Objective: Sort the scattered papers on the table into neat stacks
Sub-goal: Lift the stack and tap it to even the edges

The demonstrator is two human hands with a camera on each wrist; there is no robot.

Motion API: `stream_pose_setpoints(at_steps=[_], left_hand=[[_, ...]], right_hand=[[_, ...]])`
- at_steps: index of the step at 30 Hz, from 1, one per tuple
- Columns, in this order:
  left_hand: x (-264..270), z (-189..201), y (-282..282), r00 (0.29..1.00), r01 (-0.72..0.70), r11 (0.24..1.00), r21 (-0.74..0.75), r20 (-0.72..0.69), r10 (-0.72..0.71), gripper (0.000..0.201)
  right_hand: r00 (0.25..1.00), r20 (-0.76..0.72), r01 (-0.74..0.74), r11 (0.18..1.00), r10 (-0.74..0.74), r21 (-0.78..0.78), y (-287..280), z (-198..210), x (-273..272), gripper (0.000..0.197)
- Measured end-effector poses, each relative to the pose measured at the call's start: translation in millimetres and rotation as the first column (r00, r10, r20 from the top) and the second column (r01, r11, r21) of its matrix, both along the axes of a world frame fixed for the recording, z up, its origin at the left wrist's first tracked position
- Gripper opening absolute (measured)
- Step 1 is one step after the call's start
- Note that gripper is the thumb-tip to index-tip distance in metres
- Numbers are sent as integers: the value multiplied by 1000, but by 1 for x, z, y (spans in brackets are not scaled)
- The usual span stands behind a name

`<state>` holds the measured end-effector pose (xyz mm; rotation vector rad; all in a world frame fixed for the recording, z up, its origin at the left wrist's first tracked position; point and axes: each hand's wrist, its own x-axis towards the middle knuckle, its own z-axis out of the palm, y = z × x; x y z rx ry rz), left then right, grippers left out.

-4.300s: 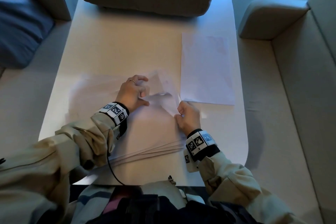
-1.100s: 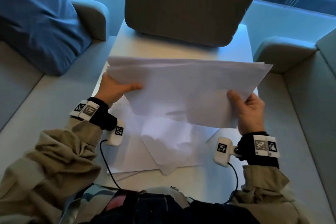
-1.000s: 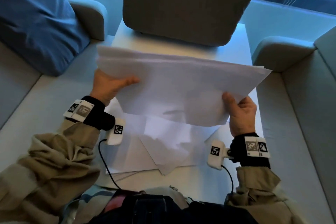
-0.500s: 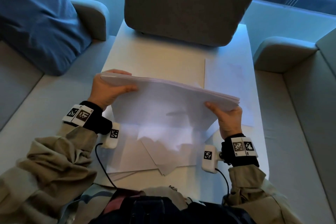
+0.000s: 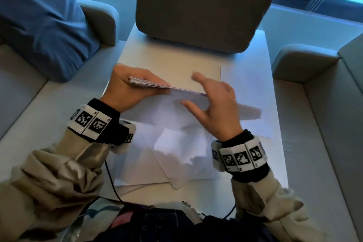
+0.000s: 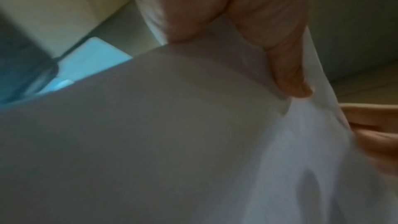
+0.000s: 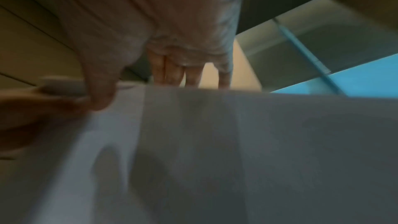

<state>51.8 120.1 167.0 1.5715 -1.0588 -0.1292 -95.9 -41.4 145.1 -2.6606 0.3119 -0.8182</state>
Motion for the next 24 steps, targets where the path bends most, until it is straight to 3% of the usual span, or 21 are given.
stream_pose_setpoints(at_steps=[3, 6, 8, 11, 13, 16, 18, 21, 24], left_hand=[[-10, 25, -4, 987, 55, 998, 26, 150, -58, 21], [-2, 26, 3, 997, 25, 998, 65, 73, -29, 20], [6, 20, 10, 999, -36, 985, 168, 21, 33, 20], [18, 9, 19, 995, -74, 957, 281, -44, 90, 27], [23, 5, 21, 978, -92, 972, 218, -164, 130, 20], [20, -2, 15, 909, -118, 993, -3, -403, 107, 23], [10, -7, 7, 890, -148, 988, -44, -443, 114, 29], [-12, -10, -6, 869, -192, 979, -62, -475, 141, 33], [-20, -2, -10, 878, -243, 965, -95, -444, 177, 41]], right_hand=[[994, 89, -58, 998, 60, -26, 18, 6, 8, 26], [987, 148, -61, 998, 57, 25, 13, 5, 4, 25], [986, 161, -68, 978, 36, 199, 4, 4, -3, 22], [985, 169, -42, 877, -45, 479, -15, 5, -14, 23], [973, 190, -15, 783, -133, 622, -25, 4, -21, 25], [956, 192, -15, 619, -220, 786, -26, 0, -25, 23], [953, 202, -50, 542, -225, 839, -18, -3, -23, 17], [929, 258, -94, 502, -267, 860, -5, -6, -17, 10], [889, 343, -143, 527, -304, 838, -4, -1, -16, 16]])
